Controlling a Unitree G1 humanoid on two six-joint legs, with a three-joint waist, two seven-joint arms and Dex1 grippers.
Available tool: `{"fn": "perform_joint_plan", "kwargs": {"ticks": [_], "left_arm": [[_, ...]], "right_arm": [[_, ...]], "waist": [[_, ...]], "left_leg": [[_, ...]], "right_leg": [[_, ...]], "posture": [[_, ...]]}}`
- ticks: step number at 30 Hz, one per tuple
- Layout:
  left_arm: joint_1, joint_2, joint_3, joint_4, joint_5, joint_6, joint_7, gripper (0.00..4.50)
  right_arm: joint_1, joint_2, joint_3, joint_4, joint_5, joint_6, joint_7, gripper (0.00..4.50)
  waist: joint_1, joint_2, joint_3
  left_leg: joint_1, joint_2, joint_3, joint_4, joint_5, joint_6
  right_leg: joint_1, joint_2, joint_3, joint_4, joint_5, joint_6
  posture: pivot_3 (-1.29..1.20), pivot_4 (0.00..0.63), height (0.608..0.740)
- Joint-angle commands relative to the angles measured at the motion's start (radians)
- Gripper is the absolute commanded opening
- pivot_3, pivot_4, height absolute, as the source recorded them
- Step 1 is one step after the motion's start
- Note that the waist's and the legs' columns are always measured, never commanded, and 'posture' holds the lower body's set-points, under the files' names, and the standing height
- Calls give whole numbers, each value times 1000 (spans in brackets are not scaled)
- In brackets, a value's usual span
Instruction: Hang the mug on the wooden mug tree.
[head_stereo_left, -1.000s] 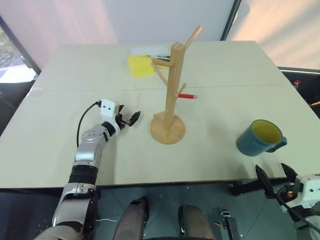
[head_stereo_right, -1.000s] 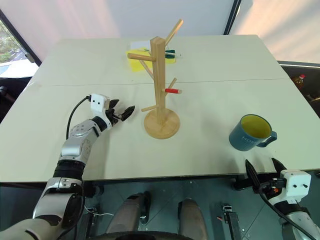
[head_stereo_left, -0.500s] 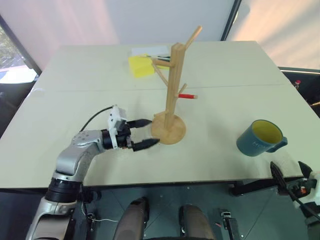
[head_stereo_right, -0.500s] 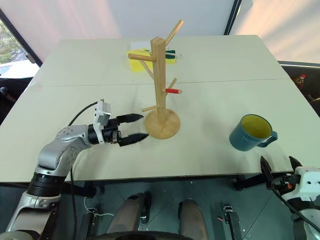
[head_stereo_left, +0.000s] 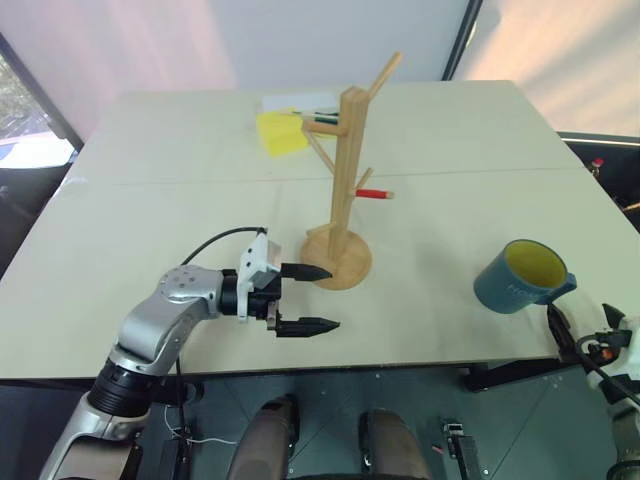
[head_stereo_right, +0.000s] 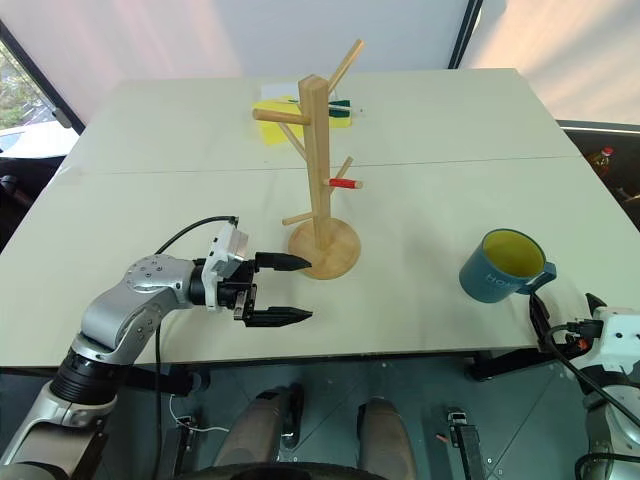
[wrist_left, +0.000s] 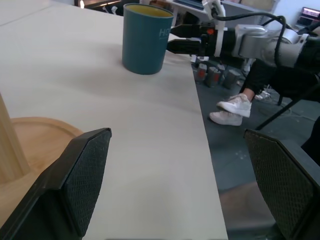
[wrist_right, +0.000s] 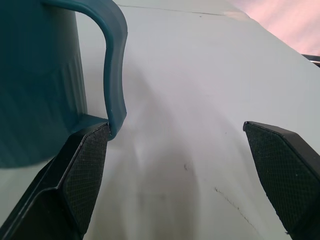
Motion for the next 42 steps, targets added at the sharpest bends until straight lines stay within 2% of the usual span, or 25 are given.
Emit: {"fn": "perform_joint_plan", "kwargs": {"ticks": [1, 15, 18, 24, 25, 30, 35, 38, 42], "left_arm": [[12, 10, 13, -33, 1, -30, -2, 4500], [47, 17, 14, -42, 11, -57, 14, 4500], [41, 19, 17, -45, 9, -50, 22, 4500], [37, 25, 22, -44, 6, -43, 32, 4500], [37, 26, 23, -44, 6, -42, 35, 4500], [42, 39, 65, -18, 3, -51, 52, 4500], [35, 44, 154, 44, -14, -56, 79, 4500], [33, 57, 190, 76, -6, -68, 75, 4500], [28, 72, 228, 89, -8, -74, 77, 4500]], "right_arm": [[-32, -31, -2, 11, -7, -7, 0, 4431], [-103, -61, 24, 45, 9, 32, 59, 4431], [-108, -55, 27, 36, 40, 62, 82, 3605], [-88, -40, 37, -35, 85, 105, 120, 438], [-83, -38, 40, -51, 91, 108, 127, 29], [-53, -61, 87, -210, 79, 159, 133, 29], [-50, -182, 206, -465, 2, 243, 159, 29], [-154, -260, 266, -594, -4, 323, 149, 29], [-364, -389, 338, -674, 2, 446, 175, 29]], "waist": [[0, 0, 0], [1, 1, -1], [1, 2, -1], [1, 2, -1], [1, 2, -1], [-1, 2, -1], [-3, 5, -1], [-1, 4, -1], [2, 3, 0]], "left_leg": [[0, 0, 0, 0, 0, 0], [0, 0, 0, 1, 0, 0], [0, 0, 0, 1, 0, 0], [0, 0, 0, 1, 0, 0], [0, 0, 0, 1, 0, 1], [0, 0, 0, 1, 0, 0], [0, 0, 0, 2, 0, 0], [0, 1, -1, 2, 0, 0], [-1, 0, 0, 4, 0, 0]], "right_leg": [[0, 0, 0, 0, 0, 0], [1, 1, -1, 0, 0, 0], [1, 1, -1, 1, 0, 0], [1, 1, -1, 1, 0, 0], [1, 1, -1, 1, 0, 0], [0, 1, -1, 1, 0, 0], [-1, 1, -1, 4, 0, 0], [-1, 1, -2, 4, 0, 0], [-1, 0, -1, 4, 0, 0]], "posture": [[0, 150, 740], [0, 150, 740], [0, 150, 740], [0, 150, 740], [0, 150, 740], [0, 150, 740], [0, 150, 740], [0, 150, 740], [0, 150, 740]]}}
